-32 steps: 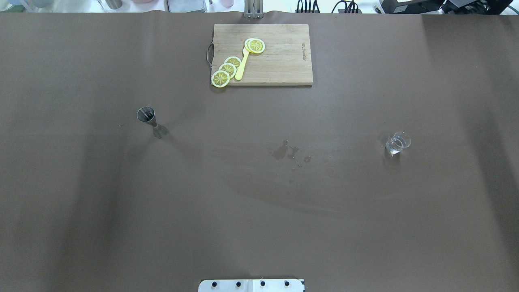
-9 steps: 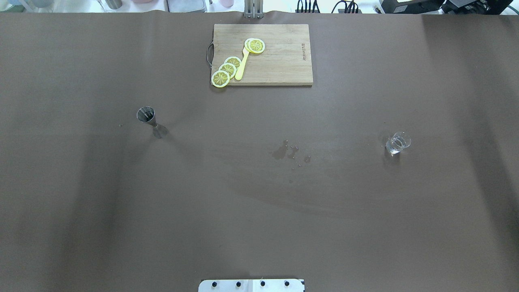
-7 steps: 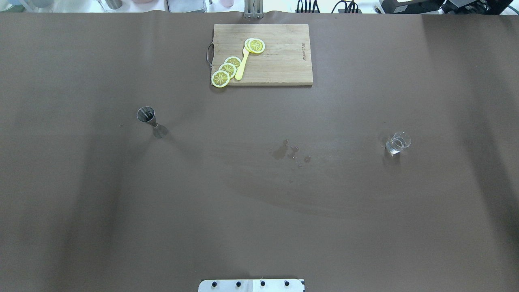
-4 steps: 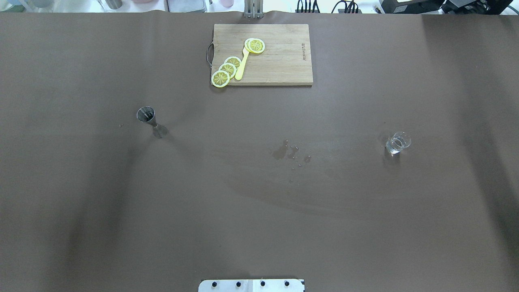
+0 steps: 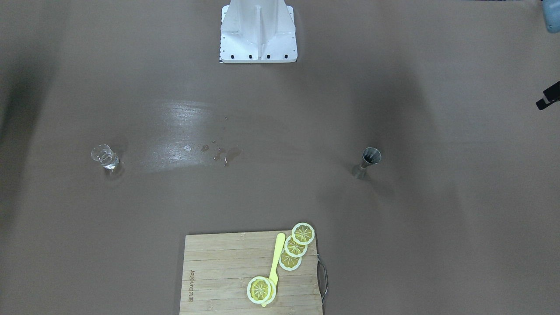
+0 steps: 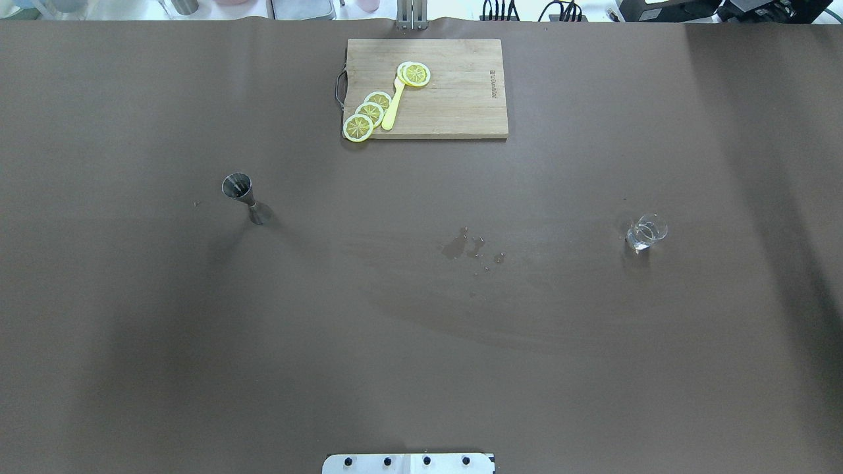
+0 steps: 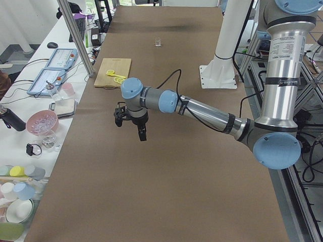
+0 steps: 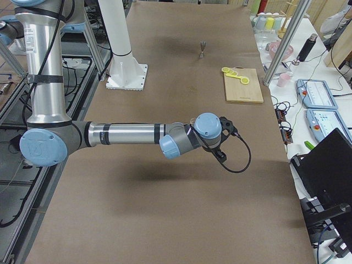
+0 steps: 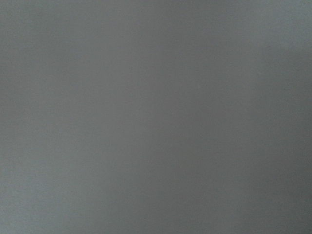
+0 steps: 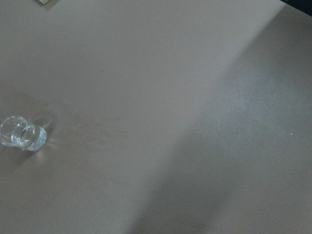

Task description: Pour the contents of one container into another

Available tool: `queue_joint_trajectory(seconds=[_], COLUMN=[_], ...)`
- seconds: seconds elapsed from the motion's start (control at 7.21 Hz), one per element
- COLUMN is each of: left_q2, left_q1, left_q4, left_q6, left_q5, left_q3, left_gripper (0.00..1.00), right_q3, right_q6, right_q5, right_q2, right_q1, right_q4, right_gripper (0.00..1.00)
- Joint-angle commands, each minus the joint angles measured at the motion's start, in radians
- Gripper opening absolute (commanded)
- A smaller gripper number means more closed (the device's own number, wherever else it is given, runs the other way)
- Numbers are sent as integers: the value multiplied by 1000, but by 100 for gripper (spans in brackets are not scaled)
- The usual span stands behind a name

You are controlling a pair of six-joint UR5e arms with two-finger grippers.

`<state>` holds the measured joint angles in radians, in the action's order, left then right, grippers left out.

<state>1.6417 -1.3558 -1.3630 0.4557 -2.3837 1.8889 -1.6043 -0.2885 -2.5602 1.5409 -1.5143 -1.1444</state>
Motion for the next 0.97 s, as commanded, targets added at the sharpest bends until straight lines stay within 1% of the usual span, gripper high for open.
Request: queue_joint_trajectory(seconds=[0.0,0.14,0.28,0.42,0.55,0.69,0.83], left_q2=[90,98,133,171,197,229,269], left_q1=[53,113,166,211,239,285,308], left_q4=[22,21,16,21,13,18,10], left_q6=[166,219,224,271,305,373,467], left_q5=[-3,0,-2,6,6,26,40], left_q3=[51,106,116,139,148,182,191], left_gripper=[98,98,98,98,98,98,98], right_q3=[-49,-68,-92,-108,-108,-108,-108], right_q6=[-1,-1,-1,-9,-11,0,59], right_q5=[-8,-12,-14,-15,-6,9,8], right_q2=[-18,-16,-10,-7,5,18,18], right_q1=[9,12,23,34,54,58,66], right_q4=[-1,-1,0,23,93,104,126], right_gripper=[100,100,100,100,100,100,100])
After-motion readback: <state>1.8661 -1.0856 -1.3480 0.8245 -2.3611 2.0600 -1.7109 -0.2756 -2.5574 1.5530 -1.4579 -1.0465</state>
